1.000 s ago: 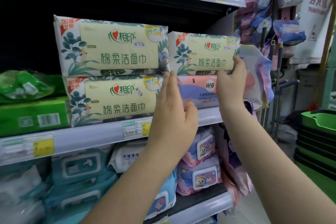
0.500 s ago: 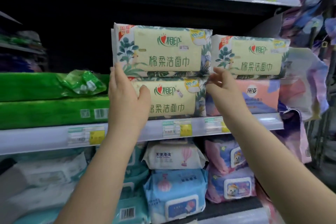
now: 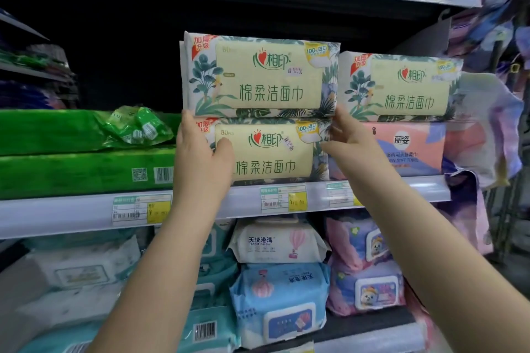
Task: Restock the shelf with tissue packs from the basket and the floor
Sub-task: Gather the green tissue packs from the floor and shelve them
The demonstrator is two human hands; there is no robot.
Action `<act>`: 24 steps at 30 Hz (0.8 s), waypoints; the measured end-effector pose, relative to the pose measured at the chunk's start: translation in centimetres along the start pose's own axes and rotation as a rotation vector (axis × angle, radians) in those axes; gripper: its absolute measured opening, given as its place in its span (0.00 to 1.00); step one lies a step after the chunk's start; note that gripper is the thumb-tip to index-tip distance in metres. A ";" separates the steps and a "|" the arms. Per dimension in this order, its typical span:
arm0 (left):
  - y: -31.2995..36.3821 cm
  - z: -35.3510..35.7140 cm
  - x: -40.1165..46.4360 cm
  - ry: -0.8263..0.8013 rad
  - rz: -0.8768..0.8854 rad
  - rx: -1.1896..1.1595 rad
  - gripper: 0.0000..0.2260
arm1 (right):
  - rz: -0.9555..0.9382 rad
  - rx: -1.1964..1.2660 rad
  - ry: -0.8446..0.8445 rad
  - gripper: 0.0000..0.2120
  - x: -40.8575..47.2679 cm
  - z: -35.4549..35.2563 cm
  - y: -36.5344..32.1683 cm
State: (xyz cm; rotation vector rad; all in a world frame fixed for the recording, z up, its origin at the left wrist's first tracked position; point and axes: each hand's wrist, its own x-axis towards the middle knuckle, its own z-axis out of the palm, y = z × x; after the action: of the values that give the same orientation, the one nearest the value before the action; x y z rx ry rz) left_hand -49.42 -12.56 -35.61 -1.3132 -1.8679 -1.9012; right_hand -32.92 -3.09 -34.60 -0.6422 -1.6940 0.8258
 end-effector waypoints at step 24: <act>-0.3 2.4 -3.8 -0.038 0.181 0.333 0.36 | -0.097 -0.300 -0.087 0.40 -1.5 -0.5 0.6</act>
State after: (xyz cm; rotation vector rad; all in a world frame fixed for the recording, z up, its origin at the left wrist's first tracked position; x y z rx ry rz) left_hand -46.24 -12.07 -38.76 -1.3590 -1.9067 -1.4136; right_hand -32.06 -3.73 -35.89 -0.7283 -1.9322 0.5411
